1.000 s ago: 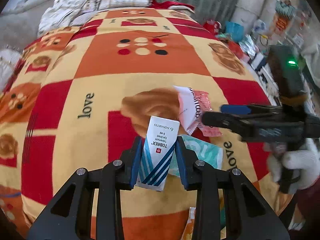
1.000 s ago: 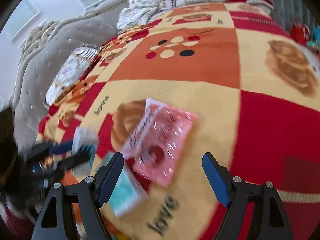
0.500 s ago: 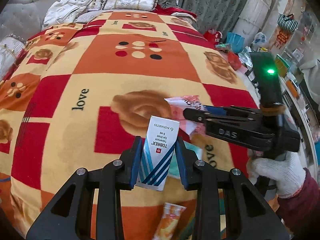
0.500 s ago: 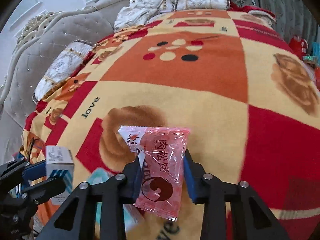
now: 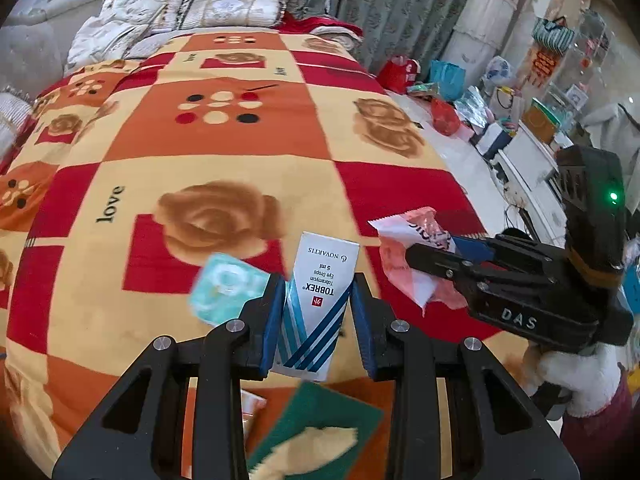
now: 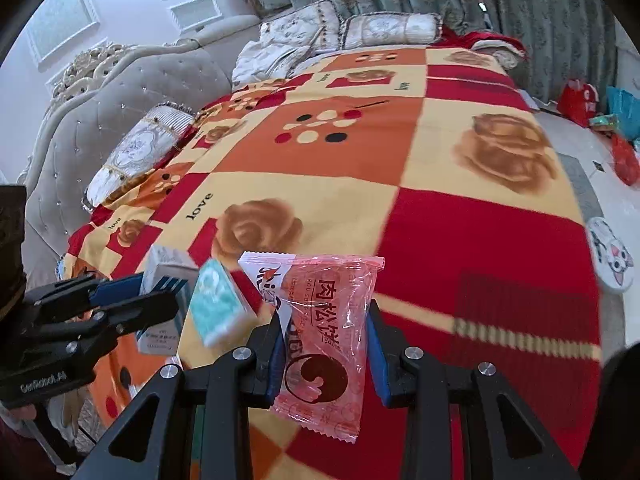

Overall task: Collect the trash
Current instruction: 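Carry the box and wrapper over the black bin and open both tools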

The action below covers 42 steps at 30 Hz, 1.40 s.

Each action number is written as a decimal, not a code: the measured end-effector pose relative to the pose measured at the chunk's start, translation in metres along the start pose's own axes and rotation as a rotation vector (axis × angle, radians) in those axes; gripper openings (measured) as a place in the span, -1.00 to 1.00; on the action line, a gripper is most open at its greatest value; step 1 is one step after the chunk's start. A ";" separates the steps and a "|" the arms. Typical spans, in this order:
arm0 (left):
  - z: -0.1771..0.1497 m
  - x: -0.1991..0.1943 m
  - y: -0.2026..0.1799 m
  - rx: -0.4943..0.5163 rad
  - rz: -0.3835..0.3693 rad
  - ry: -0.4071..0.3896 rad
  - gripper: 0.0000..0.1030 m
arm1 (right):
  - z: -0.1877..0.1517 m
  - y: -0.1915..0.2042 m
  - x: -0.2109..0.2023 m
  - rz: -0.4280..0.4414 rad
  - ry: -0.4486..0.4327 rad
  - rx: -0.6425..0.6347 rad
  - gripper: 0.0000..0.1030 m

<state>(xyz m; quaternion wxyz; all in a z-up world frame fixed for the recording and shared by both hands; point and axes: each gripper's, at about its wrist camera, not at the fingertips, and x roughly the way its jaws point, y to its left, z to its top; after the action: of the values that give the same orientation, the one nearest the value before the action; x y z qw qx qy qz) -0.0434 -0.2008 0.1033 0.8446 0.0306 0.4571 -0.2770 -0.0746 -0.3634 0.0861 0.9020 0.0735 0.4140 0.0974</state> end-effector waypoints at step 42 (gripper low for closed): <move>0.007 0.072 -0.251 0.271 -0.224 0.098 -0.40 | -0.106 -0.204 -0.163 -0.235 -0.138 0.358 -0.34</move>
<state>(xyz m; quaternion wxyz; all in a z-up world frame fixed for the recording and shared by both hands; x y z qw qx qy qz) -0.1311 -0.4466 0.1011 0.7733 0.1064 0.4570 -0.4265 -0.2360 -0.5945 0.0932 0.9059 0.1902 0.3679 -0.0887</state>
